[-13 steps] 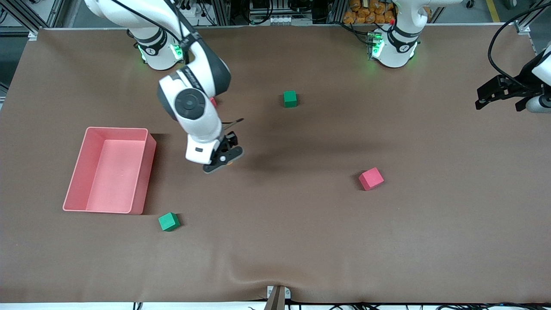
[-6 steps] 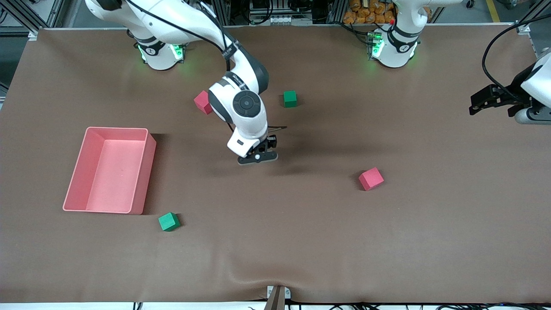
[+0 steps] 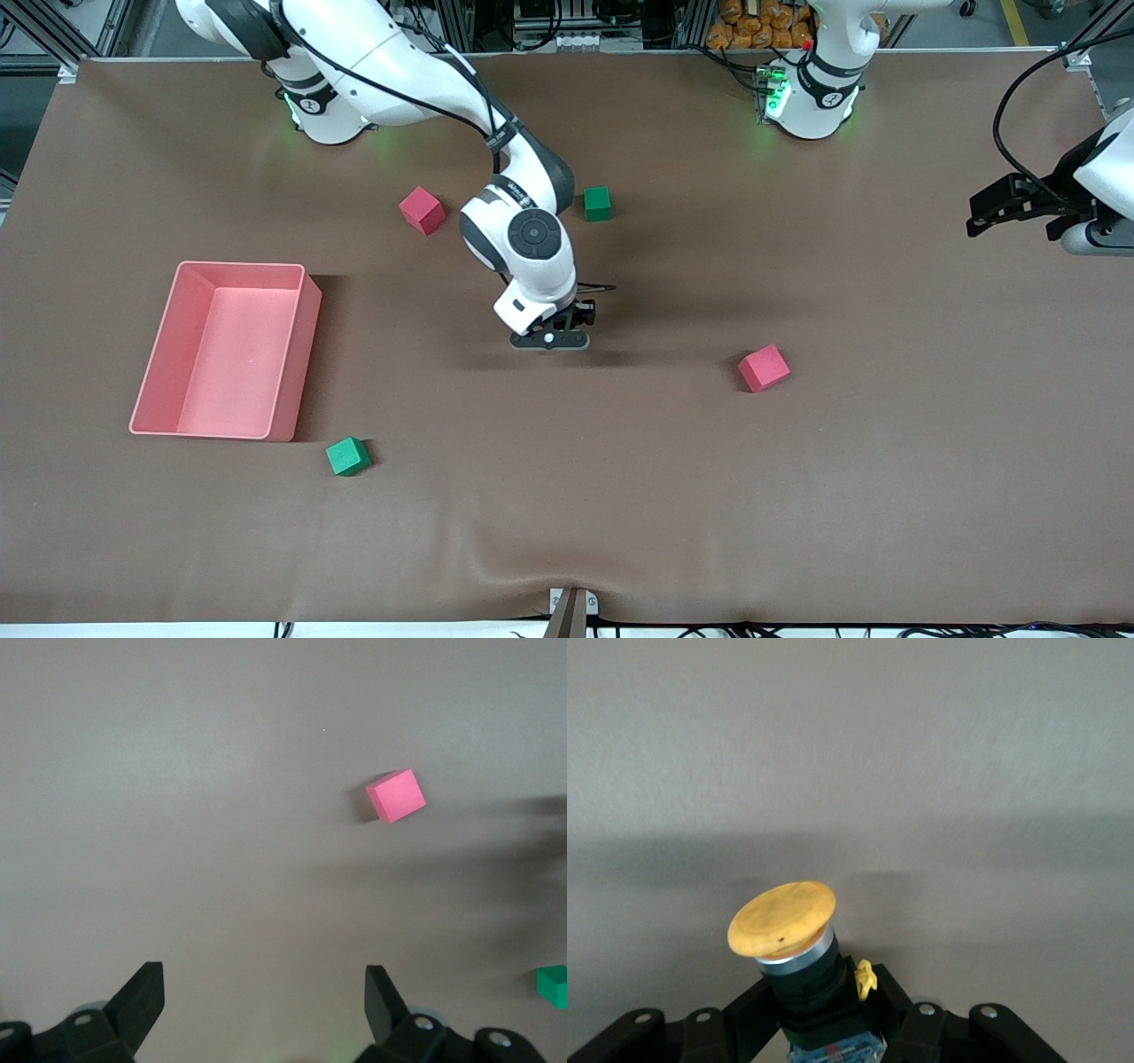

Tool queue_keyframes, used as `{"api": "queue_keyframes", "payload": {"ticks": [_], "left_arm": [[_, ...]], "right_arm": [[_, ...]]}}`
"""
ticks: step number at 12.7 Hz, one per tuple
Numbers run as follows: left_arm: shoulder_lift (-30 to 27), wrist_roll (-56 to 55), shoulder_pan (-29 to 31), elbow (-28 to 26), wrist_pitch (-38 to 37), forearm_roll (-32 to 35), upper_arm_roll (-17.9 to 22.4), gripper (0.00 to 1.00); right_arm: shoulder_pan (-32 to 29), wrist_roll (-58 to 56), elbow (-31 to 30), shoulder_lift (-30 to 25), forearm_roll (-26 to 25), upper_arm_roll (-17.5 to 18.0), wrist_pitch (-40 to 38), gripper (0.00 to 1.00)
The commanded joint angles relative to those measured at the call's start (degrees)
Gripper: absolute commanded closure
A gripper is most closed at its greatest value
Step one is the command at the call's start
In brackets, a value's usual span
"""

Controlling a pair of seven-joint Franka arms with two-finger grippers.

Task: Place and upright button with both arms
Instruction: 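Carry the button to mid-table and lower it upright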

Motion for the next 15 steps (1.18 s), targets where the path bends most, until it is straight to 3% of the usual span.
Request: {"api": "queue_keyframes", "payload": {"ticks": [1, 7, 8, 9, 10, 15], "left_arm": [[0.1, 1.4, 0.6, 1.1, -1.0, 0.0, -0.4, 0.0], [0.1, 1.4, 0.6, 1.1, -1.0, 0.0, -0.4, 0.0], [0.1, 1.4, 0.6, 1.1, -1.0, 0.0, -0.4, 0.0], [0.1, 1.4, 0.6, 1.1, -1.1, 0.0, -0.4, 0.0], [0.1, 1.4, 0.6, 1.1, -1.1, 0.0, -0.4, 0.0], [0.1, 1.5, 0.6, 1.0, -1.1, -0.1, -0.4, 0.0]], "right_arm": [[2.4, 5.4, 3.8, 3.6, -0.8, -0.6, -0.1, 1.0], [3.0, 8.4, 6.3, 6.0, -0.8, -0.6, -0.4, 0.99], [3.0, 8.4, 6.3, 5.9, -0.8, -0.7, -0.6, 0.76], [2.8, 8.4, 6.3, 5.6, -0.8, -0.7, -0.7, 0.22], [2.9, 8.4, 6.3, 5.1, -0.9, -0.8, -0.8, 0.0], [-0.8, 7.7, 6.3, -0.3, -0.5, -0.8, -6.6, 0.0]]}}
